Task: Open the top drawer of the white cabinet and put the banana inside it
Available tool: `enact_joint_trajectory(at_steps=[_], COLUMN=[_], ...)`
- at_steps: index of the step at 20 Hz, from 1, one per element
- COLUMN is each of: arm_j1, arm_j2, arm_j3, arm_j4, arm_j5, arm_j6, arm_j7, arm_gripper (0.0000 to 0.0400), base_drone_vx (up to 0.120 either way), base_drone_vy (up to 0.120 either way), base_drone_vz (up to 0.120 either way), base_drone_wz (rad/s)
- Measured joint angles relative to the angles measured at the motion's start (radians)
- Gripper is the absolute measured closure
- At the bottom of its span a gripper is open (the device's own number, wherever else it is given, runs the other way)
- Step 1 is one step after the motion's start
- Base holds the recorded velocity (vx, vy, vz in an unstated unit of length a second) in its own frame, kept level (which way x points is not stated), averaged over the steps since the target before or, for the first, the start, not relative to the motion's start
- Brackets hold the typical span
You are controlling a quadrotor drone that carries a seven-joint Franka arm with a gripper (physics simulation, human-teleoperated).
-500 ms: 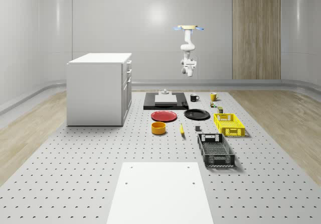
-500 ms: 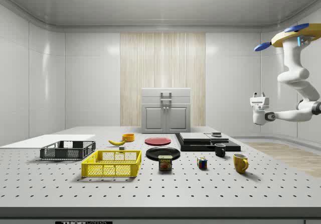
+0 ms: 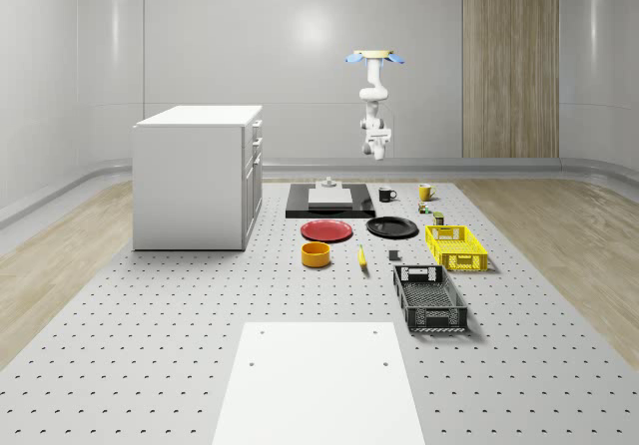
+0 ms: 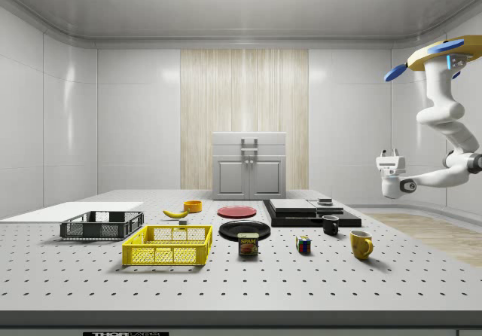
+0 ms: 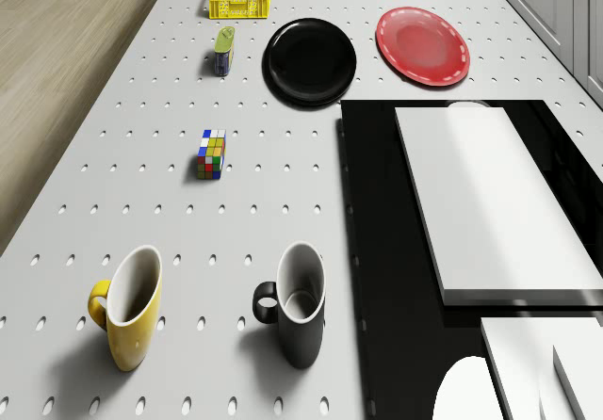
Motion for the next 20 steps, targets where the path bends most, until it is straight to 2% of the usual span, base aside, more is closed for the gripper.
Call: enact_joint_trajectory(at_steps=[2, 4, 8, 13, 20], arm_j1=[0.037, 0.077, 0.147, 0.215, 0.282], arm_j2=[0.007, 0.007, -0.008, -0.034, -0.07], arm_j3=[-0.151, -0.273, -0.431, -0.529, -0.592], arm_j4=[-0.017, -0.059, -0.149, -0.219, -0.261], arm_j5=[0.222, 0.405, 0.643, 0.776, 0.826], arm_j6=[-0.018, -0.029, -0.032, -0.017, 0.016], arm_j7=[-0.04, -0.069, -0.105, -0.124, -0.124], arm_gripper=[0.0, 0.0, 0.0, 0.0, 0.0], base_drone_vx=[0.12, 0.12, 0.12, 0.12, 0.12], base_drone_vy=[-0.12, -0.12, -0.12, -0.12, -0.12], base_drone_vz=[0.02, 0.12, 0.12, 0.12, 0.12], base_drone_wz=[0.0, 0.0, 0.0, 0.0, 0.0])
